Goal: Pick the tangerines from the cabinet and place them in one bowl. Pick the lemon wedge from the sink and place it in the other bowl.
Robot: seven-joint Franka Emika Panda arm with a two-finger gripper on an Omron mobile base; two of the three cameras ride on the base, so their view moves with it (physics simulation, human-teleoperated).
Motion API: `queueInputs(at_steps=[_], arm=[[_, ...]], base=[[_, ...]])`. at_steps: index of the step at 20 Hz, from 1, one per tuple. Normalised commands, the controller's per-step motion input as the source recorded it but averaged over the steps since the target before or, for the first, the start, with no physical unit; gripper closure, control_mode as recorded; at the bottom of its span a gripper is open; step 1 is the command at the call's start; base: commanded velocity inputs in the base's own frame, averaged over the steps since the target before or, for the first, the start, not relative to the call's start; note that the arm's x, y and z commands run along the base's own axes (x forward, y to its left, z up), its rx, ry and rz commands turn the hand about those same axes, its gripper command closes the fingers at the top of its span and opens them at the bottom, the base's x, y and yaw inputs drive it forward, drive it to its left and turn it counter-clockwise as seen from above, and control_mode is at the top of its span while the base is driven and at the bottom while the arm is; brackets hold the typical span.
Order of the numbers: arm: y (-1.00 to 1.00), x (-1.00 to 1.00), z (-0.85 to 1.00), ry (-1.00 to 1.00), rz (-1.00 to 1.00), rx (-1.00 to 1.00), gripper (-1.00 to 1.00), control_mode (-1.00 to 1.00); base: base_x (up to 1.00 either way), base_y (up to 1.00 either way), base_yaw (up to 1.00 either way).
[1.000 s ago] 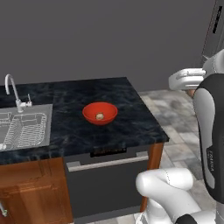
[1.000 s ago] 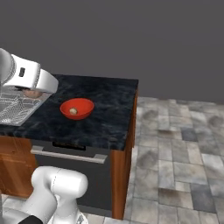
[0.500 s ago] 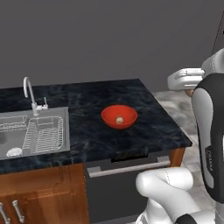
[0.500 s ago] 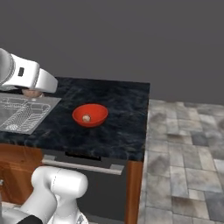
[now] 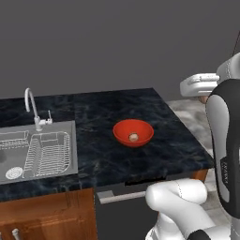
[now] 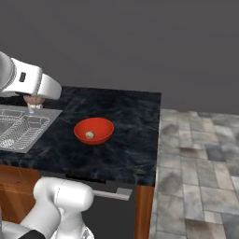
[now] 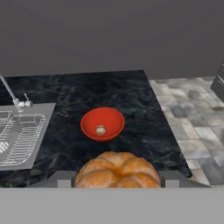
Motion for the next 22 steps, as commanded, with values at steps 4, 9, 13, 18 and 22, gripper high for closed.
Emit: queueInputs(at_steps=[4,9,13,18,22], arm=[[0.0,0.0,0.0,0.0,0.0,0.0,1.0,1.0],[0.0,0.0,0.0,0.0,0.0,0.0,1.0,1.0],[0.0,0.0,0.0,0.0,0.0,0.0,1.0,1.0],[0.0,0.0,0.0,0.0,0.0,0.0,1.0,1.0],[0.0,0.0,0.0,0.0,0.0,0.0,1.0,1.0]], base=[[0.4,0.28,0.0],[0.44,0.26,0.0],[0.42,0.2,0.0],[0.37,0.1,0.0],[0.25,0.01,0.0]])
